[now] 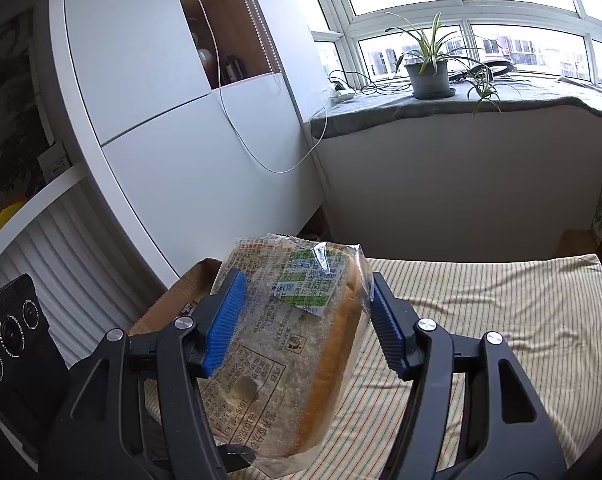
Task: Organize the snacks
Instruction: 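Lift the bread loaf with the right tool and lower it into the box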
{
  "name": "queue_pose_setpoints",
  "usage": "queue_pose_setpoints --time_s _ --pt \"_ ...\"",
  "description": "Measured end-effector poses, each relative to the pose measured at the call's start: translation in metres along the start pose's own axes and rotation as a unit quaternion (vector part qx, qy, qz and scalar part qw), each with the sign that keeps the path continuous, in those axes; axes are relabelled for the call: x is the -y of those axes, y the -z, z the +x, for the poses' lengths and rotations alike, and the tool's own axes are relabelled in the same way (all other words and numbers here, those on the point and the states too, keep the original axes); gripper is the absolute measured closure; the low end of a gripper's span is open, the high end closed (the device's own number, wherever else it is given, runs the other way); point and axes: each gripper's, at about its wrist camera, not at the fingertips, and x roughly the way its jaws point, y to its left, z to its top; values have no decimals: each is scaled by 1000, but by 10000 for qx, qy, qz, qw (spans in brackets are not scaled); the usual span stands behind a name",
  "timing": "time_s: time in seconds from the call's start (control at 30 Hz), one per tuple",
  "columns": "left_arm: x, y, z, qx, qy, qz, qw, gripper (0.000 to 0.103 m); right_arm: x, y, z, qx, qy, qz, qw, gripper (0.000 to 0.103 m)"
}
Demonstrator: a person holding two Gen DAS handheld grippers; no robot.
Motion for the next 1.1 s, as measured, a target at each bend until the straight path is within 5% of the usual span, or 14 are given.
queue_pose_setpoints --time_s 0.57,0.87,1.1 --pt "-79 14 -54 143 -647 -527 9964 31 -101 14 95 -555 -710 -421 9950 39" --pt "-145 33 -112 298 -1432 -928 9849 31 -188 19 166 -870 -1435 -758 9829 39" --pt "-177 33 -134 357 -1774 -1008 9783 31 -215 18 194 -967 -1625 -868 9781 39"
